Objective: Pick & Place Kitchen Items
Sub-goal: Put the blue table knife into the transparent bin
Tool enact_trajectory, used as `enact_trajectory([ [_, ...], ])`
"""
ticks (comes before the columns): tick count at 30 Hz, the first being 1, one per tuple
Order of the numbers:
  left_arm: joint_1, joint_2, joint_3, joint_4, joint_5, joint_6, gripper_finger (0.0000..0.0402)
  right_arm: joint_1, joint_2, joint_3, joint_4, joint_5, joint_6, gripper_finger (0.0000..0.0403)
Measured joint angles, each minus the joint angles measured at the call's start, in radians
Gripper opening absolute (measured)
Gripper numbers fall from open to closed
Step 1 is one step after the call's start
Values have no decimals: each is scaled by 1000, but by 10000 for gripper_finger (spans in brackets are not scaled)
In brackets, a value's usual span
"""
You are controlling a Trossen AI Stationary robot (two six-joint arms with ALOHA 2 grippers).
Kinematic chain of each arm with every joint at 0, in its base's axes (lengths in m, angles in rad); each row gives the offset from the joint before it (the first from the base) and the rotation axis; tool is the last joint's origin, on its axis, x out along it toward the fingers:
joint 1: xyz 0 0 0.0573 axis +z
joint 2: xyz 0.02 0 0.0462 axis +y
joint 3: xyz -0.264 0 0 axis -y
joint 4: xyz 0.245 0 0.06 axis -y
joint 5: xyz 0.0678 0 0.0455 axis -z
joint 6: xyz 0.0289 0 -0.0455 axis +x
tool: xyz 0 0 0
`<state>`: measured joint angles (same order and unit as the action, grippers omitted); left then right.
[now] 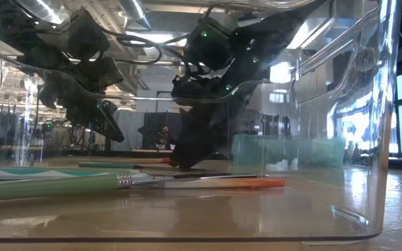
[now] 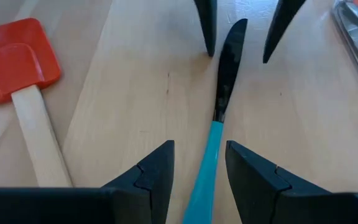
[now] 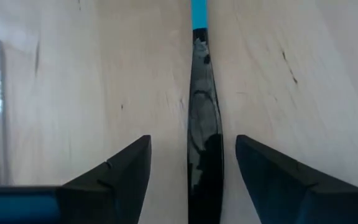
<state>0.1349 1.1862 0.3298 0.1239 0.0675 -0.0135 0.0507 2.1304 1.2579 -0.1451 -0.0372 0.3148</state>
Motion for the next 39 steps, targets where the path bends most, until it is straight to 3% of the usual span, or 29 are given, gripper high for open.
enact_trajectory([
  [9,0,0,-1,7,-27,-1,138,36,4,0,-1,59,-35,236],
  [22,0,0,-1,7,-92,-9,138,107,15,0,0,180,5,145],
  [39,0,0,-1,7,-94,-27,138,117,32,12,-2,370,68,94],
])
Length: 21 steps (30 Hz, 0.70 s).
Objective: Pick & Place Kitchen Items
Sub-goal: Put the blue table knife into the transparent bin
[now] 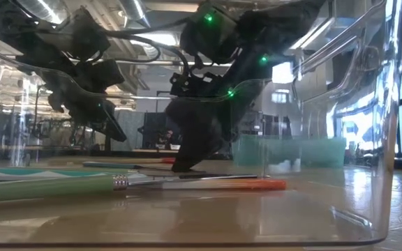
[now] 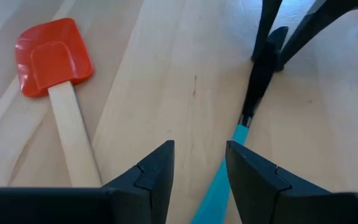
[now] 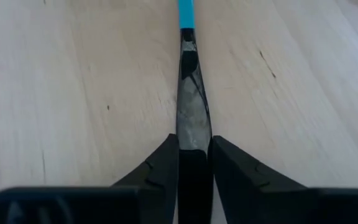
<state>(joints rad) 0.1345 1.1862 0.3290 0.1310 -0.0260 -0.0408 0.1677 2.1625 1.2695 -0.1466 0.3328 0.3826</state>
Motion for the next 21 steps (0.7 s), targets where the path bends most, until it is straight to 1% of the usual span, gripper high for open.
enact_trajectory([
  [9,0,0,0,0,19,-6,139,4,32,72,-99,94,0,87],
  [12,0,0,0,0,23,-44,139,4,34,100,-156,126,-11,87],
  [15,9,0,0,8,86,-89,139,0,31,127,-308,205,-50,86],
  [18,31,0,0,9,168,-105,139,-2,37,153,-364,251,-77,86],
  [21,46,0,0,11,191,-80,139,-9,37,157,-382,252,-76,86],
])
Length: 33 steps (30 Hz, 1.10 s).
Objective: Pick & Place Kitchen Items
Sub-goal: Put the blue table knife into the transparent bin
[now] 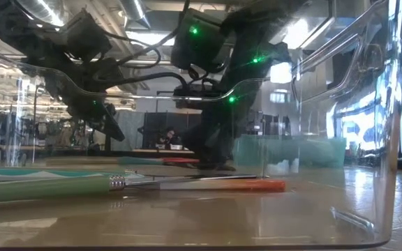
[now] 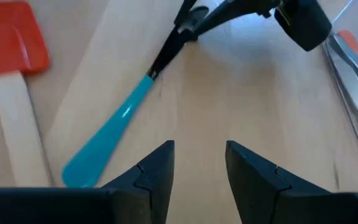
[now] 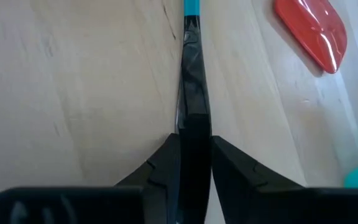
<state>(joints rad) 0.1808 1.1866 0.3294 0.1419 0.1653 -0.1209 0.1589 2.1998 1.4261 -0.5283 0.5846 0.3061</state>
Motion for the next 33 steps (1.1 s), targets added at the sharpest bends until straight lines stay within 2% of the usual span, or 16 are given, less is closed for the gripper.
enact_trajectory([
  [8,54,3,0,73,-16,82,139,-1,0,0,-8,1,0,86],
  [11,97,38,1,72,29,103,143,-1,0,0,-8,0,0,86],
  [15,129,121,1,88,99,178,156,-1,0,0,-8,-1,0,86],
  [22,152,219,49,236,90,267,178,-1,0,0,-11,-4,1,86],
  [33,172,484,186,255,161,326,181,-1,0,0,-37,30,-7,86],
])
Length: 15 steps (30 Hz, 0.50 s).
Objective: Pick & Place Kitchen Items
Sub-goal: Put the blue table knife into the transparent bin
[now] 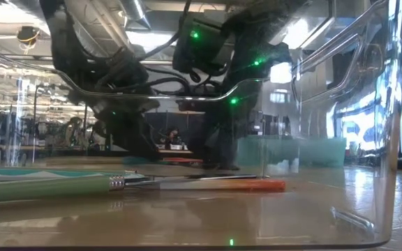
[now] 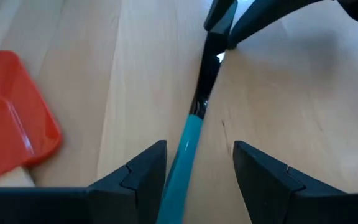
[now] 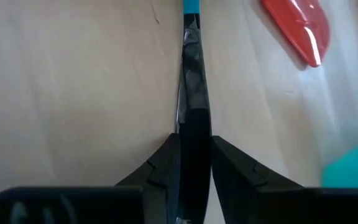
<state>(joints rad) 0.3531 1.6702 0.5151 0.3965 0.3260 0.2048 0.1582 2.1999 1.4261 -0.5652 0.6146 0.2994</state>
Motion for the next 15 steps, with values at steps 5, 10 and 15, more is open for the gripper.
enact_trajectory([
  [5,-14,40,36,2,-1,20,181,10,4,-1,-37,73,-37,84],
  [10,-25,51,42,-12,7,24,175,10,5,-3,-47,91,-40,80],
  [15,-34,71,46,-54,17,21,133,10,5,-3,-47,96,-16,79],
])
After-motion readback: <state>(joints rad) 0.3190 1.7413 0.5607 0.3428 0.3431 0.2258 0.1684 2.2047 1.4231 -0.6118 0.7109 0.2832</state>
